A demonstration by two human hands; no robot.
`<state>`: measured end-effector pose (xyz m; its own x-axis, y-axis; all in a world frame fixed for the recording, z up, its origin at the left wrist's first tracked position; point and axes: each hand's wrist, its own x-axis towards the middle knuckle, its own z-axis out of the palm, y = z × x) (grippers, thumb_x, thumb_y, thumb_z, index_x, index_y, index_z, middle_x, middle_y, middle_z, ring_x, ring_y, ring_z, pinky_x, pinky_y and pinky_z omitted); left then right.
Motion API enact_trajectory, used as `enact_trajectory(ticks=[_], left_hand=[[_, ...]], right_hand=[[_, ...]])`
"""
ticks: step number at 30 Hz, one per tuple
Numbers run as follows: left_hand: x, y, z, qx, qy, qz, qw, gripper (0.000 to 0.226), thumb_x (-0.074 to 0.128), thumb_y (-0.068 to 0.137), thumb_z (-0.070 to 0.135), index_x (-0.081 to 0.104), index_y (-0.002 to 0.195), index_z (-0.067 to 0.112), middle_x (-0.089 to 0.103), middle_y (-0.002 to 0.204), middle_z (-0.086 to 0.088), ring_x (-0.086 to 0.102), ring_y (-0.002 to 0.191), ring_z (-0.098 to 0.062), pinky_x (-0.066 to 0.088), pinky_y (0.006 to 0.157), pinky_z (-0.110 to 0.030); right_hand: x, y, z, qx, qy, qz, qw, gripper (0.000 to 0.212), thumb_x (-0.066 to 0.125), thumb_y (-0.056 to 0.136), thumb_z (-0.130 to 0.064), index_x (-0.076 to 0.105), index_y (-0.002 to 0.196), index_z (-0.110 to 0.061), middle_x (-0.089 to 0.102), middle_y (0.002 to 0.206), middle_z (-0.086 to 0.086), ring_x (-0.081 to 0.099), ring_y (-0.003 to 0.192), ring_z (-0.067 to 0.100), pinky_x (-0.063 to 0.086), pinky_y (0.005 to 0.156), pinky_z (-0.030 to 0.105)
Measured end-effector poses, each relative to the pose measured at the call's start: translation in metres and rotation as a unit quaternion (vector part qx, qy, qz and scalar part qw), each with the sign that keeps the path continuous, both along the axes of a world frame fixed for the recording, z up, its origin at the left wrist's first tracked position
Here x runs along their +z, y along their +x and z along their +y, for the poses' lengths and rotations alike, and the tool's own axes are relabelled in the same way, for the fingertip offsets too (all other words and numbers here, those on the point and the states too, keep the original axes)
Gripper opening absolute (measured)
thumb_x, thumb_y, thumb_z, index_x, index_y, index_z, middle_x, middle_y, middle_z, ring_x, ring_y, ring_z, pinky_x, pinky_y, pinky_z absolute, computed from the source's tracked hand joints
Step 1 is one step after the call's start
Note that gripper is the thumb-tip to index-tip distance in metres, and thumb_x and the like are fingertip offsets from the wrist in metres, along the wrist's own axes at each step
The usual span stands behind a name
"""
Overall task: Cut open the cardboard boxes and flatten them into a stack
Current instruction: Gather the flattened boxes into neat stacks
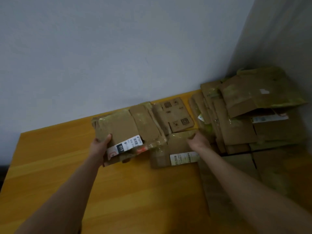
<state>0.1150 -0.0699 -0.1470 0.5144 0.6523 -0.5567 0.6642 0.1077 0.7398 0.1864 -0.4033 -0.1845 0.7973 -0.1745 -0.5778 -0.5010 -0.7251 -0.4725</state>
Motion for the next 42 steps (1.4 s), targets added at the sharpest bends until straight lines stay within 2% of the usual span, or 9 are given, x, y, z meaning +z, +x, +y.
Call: enact_trajectory(ticks=[4, 8, 12, 23, 26, 31, 35, 39, 42], left_hand=[[0.002, 0.000, -0.020, -0.065, 0.166, 0.116, 0.977, 0.063, 0.070, 0.087, 0.027, 0.041, 0.137, 0.003, 0.047, 0.136, -0.022, 0.055, 0.113, -0.038, 0.050, 0.088, -0.045], [0.009, -0.020, -0.088, -0.177, 0.343, -0.015, 0.922, 0.061, 0.064, 0.087, 0.012, 0.039, 0.142, 0.006, 0.036, 0.144, -0.017, 0.046, 0.124, -0.036, 0.042, 0.101, -0.042], [0.010, -0.030, -0.135, -0.296, 0.388, -0.084, 0.869, 0.054, 0.062, 0.086, 0.008, 0.047, 0.138, 0.005, 0.042, 0.140, -0.016, 0.045, 0.126, -0.033, 0.040, 0.104, -0.043], [0.084, 0.033, -0.129, -0.222, 0.212, -0.130, 0.943, 0.065, 0.055, 0.096, 0.034, 0.029, 0.149, 0.007, 0.036, 0.151, -0.013, 0.036, 0.138, -0.027, 0.033, 0.112, -0.041], [0.106, 0.045, -0.112, -0.159, 0.090, -0.128, 0.975, 0.081, 0.059, 0.091, 0.047, 0.020, 0.152, 0.010, 0.036, 0.151, -0.015, 0.039, 0.136, -0.034, 0.036, 0.110, -0.049], [0.093, 0.025, -0.054, -0.027, 0.028, -0.110, 0.993, 0.046, 0.063, 0.092, 0.029, 0.051, 0.130, 0.004, 0.061, 0.121, -0.014, 0.059, 0.108, -0.031, 0.049, 0.096, -0.050], [0.056, 0.004, -0.014, 0.048, 0.021, -0.079, 0.995, 0.047, 0.064, 0.092, 0.027, 0.049, 0.132, 0.007, 0.057, 0.126, -0.016, 0.058, 0.108, -0.033, 0.051, 0.089, -0.046], [0.005, -0.009, 0.010, 0.015, 0.033, 0.062, 0.997, 0.074, 0.066, 0.086, 0.049, 0.038, 0.145, 0.015, 0.037, 0.144, -0.019, 0.042, 0.129, -0.038, 0.041, 0.105, -0.050], [-0.017, -0.013, 0.010, 0.036, -0.104, 0.020, 0.994, 0.078, 0.070, 0.083, 0.047, 0.041, 0.140, 0.004, 0.048, 0.139, -0.019, 0.051, 0.123, -0.037, 0.044, 0.103, -0.049]], right_hand=[[-0.003, -0.005, 0.012, -0.005, -0.029, -0.016, 0.999, 0.057, 0.066, 0.086, -0.032, 0.041, 0.135, -0.018, 0.050, 0.132, 0.012, 0.049, 0.121, 0.033, 0.046, 0.097, 0.047], [0.000, -0.011, 0.012, -0.030, -0.053, -0.025, 0.998, 0.054, 0.066, 0.086, -0.030, 0.042, 0.132, -0.016, 0.055, 0.126, 0.012, 0.052, 0.117, 0.033, 0.048, 0.093, 0.046], [0.013, -0.008, 0.008, -0.046, -0.044, -0.045, 0.997, 0.018, 0.059, 0.092, -0.024, 0.062, 0.103, -0.011, 0.065, 0.100, 0.009, 0.062, 0.093, 0.025, 0.055, 0.075, 0.036], [0.163, 0.059, 0.000, -0.045, 0.023, -0.312, 0.949, 0.024, 0.040, 0.099, -0.031, 0.056, 0.097, -0.013, 0.059, 0.093, 0.010, 0.055, 0.085, 0.030, 0.040, 0.070, 0.034], [0.175, 0.062, 0.030, -0.065, 0.157, -0.294, 0.941, 0.027, 0.042, 0.100, -0.023, 0.058, 0.099, -0.001, 0.056, 0.091, 0.011, 0.050, 0.080, 0.024, 0.038, 0.069, 0.031], [0.143, 0.044, 0.100, 0.014, 0.246, -0.191, 0.950, 0.012, 0.056, 0.093, -0.019, 0.063, 0.099, -0.010, 0.063, 0.094, 0.006, 0.058, 0.088, 0.023, 0.047, 0.078, 0.033], [0.098, 0.037, 0.147, 0.134, 0.154, -0.124, 0.971, 0.049, 0.070, 0.084, -0.030, 0.056, 0.127, -0.012, 0.058, 0.129, 0.008, 0.055, 0.118, 0.026, 0.049, 0.094, 0.038], [0.055, 0.037, 0.164, 0.166, 0.042, -0.026, 0.985, 0.112, 0.073, 0.066, -0.065, 0.015, 0.152, -0.022, 0.013, 0.159, 0.011, 0.017, 0.144, 0.036, 0.026, 0.110, 0.057], [0.028, 0.039, 0.160, 0.154, 0.051, 0.027, 0.986, 0.130, 0.069, 0.055, -0.079, 0.002, 0.153, -0.026, 0.002, 0.160, 0.012, 0.009, 0.146, 0.037, 0.020, 0.112, 0.061]])
